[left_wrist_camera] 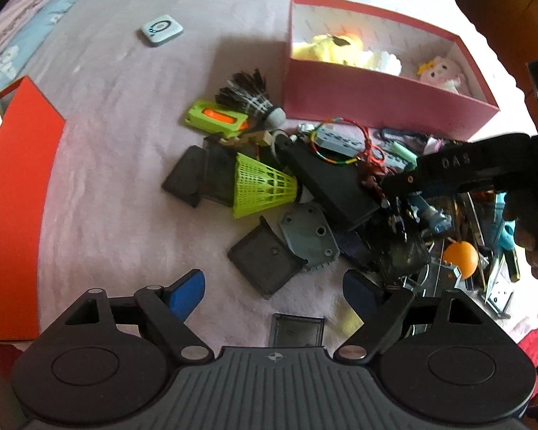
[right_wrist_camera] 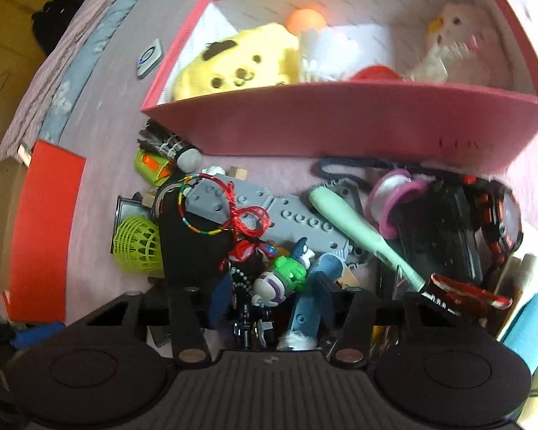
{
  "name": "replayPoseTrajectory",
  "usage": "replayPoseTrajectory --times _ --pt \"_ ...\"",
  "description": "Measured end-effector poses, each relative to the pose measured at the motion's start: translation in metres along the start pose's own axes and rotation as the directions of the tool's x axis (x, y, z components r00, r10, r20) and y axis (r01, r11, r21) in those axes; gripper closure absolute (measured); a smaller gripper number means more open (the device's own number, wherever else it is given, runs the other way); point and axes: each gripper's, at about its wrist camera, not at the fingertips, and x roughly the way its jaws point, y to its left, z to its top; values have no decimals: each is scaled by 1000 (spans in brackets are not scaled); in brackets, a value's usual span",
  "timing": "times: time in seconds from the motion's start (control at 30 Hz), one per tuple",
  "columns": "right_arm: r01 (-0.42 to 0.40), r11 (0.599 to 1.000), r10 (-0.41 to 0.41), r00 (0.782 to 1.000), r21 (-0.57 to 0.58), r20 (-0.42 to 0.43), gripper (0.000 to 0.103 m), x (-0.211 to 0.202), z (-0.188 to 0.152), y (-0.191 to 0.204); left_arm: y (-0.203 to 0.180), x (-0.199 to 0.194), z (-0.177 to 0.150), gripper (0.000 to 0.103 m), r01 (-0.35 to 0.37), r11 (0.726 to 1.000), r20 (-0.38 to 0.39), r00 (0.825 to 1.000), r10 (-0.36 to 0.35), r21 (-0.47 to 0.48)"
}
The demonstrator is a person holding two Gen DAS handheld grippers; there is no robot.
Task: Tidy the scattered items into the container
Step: 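Withdraw both tools from the box back over the toy pile, then close left tool on dark translucent square case while right tool reaches into pile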
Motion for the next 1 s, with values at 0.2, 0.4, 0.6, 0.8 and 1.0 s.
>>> replayPoseTrajectory --times 0.2,0.4,0.6,0.8,1.0 --pt "-27 997 25 999 70 21 65 -3 -1 -9 -8 6 -1 19 0 999 0 1000 0 36" --pt "-36 995 28 995 95 91 70 -24 -14 -7 -16 35 -6 19 -51 985 50 998 44 166" --pt "-41 996 31 991 74 132 70 -48 -37 -2 -27 71 -10 19 -89 926 62 996 71 368" --pt "6 1000 -8 992 22 125 70 -59 -55 2 -25 89 -11 19 -60 819 33 998 50 571" --pt "67 998 -65 992 -16 107 70 -51 -63 3 -8 110 -3 20 18 812 -49 999 13 584"
